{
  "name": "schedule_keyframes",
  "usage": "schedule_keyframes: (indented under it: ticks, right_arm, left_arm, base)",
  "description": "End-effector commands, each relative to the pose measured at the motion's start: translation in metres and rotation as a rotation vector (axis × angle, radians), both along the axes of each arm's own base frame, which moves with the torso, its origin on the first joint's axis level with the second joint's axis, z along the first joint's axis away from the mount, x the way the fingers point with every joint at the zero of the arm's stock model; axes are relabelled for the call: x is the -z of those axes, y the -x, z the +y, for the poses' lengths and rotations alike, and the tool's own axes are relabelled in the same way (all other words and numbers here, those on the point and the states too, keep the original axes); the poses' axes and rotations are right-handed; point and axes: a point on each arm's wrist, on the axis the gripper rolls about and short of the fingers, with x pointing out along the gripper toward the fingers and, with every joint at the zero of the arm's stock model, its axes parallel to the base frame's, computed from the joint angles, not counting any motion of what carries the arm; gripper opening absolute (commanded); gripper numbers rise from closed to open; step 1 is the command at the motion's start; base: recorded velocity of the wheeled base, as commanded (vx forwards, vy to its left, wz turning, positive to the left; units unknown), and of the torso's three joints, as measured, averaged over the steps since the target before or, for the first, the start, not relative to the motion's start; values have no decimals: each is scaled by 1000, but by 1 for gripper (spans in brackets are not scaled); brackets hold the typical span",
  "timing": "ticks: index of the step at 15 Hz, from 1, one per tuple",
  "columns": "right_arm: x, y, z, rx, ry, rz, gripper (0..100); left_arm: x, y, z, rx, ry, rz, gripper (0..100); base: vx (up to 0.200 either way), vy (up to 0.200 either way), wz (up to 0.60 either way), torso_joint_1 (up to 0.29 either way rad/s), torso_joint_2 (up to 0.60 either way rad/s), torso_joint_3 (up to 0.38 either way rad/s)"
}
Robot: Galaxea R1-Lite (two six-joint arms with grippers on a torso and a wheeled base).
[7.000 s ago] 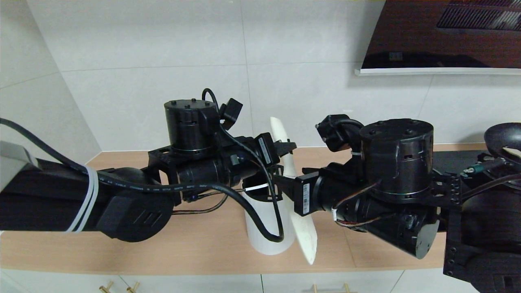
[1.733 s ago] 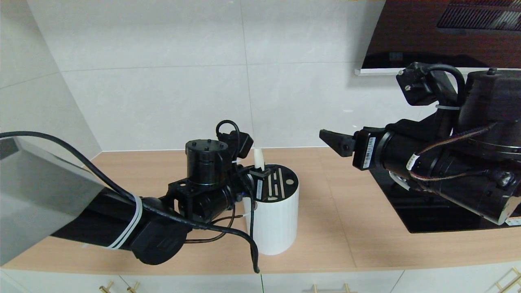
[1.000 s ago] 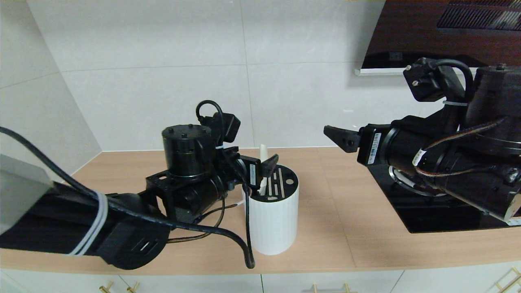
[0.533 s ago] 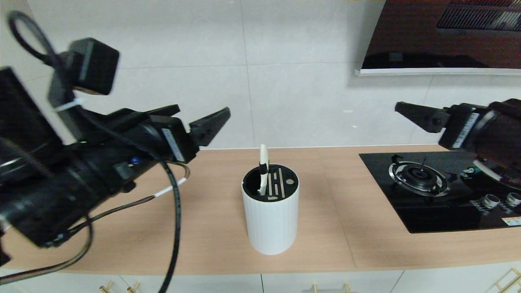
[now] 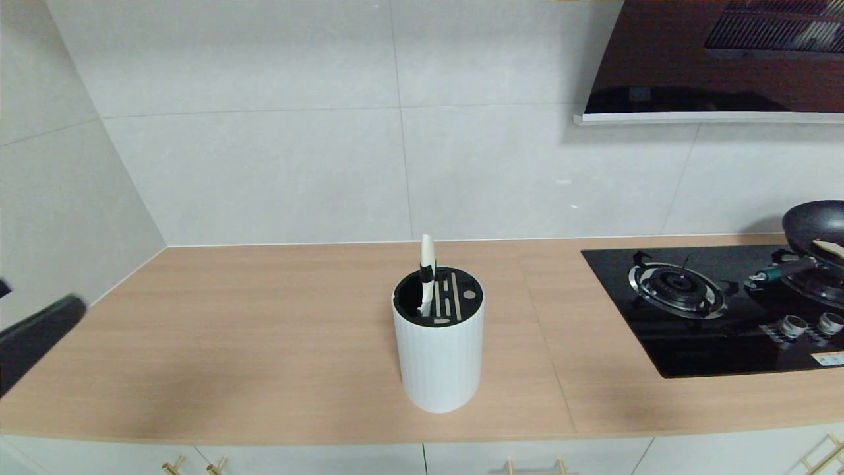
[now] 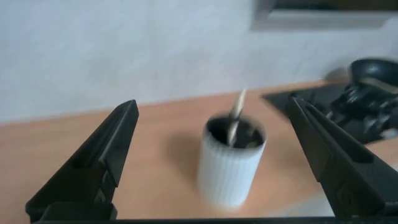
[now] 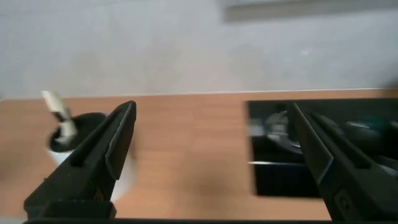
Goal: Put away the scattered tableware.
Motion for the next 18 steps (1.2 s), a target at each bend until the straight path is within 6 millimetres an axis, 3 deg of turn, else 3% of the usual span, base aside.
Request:
schedule_keyframes:
  ticks: [1,4,6,7,9,12,13,18]
  right_arm:
    - [27,67,-19,128,12,-93,100]
    - [33,87,-16,234,9,-168,100]
    - [39,87,-13,289,20,-169,100]
    - [48,94,-9,292,32,-196,100]
    - [71,84,-8,301,40,-129,100]
    - [101,66,-10,363,37,-81,100]
    - [120,56,-10,364,51,-76,100]
    - [141,52,-9,349,77,79,100]
  left_arm:
    - [27,69,27,-130,61,-103,100]
    - [51,91,26,-168,73,-129,100]
    - [69,96,24,-200,110,-121,100]
    - [82,96,22,-256,120,-118,100]
    - [94,104,19,-299,117,-167,100]
    - [131,81,21,-405,16,-95,100]
    - [155,71,22,-453,-106,-64,100]
    - [169,70,19,-333,-171,63,100]
  base:
    - [0,0,0,0,0,0]
    - [0,0,0,0,0,0]
    - [0,0,0,0,0,0]
    - [0,0,0,0,0,0]
    - [0,0,0,0,0,0]
    - [0,0,0,0,0,0]
    - [0,0,0,0,0,0]
    - [0,0,0,0,0,0]
